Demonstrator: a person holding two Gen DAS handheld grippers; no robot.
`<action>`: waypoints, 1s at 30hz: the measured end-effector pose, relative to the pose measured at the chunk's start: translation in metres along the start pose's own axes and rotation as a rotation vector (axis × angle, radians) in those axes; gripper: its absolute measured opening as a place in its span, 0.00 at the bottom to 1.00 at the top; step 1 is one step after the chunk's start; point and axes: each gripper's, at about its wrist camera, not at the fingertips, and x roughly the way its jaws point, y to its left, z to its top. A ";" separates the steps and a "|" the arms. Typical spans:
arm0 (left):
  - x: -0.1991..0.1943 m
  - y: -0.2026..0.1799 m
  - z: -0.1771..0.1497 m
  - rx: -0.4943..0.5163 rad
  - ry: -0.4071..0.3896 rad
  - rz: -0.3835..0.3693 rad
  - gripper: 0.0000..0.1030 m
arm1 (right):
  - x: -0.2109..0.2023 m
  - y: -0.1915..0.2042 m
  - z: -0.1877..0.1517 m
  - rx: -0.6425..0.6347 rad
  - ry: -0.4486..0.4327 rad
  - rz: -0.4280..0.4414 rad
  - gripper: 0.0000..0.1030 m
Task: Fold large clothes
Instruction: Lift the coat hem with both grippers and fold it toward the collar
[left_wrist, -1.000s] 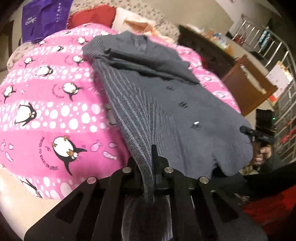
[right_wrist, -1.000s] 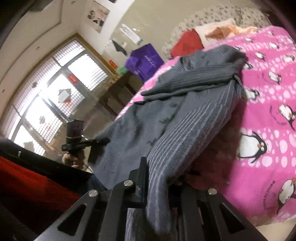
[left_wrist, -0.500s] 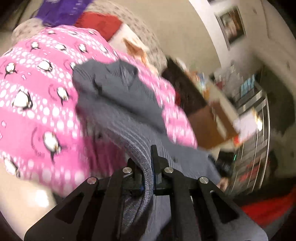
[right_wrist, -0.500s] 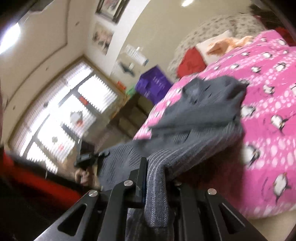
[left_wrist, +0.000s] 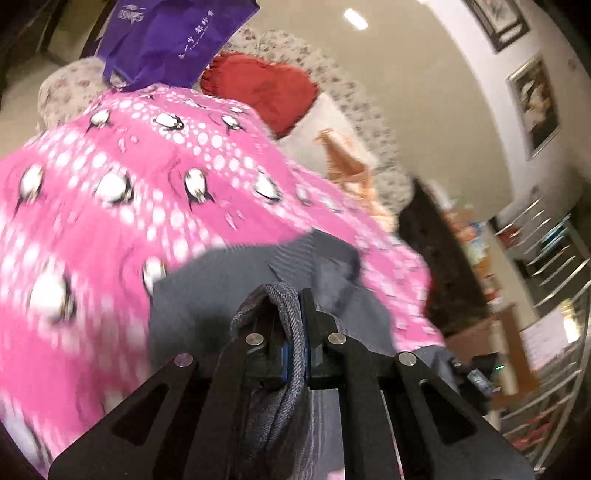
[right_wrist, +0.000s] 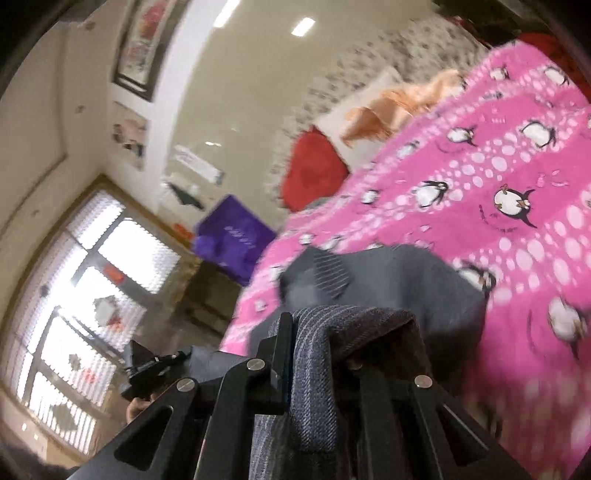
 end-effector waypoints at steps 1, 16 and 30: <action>0.014 0.009 0.006 -0.023 0.015 0.014 0.04 | 0.013 -0.009 0.007 0.019 0.008 -0.016 0.10; 0.069 0.081 0.012 -0.092 0.224 0.033 0.11 | 0.082 -0.083 0.033 0.390 0.110 -0.010 0.42; -0.053 -0.022 -0.057 0.426 0.074 0.106 0.59 | 0.019 0.013 -0.016 -0.061 0.199 -0.077 0.80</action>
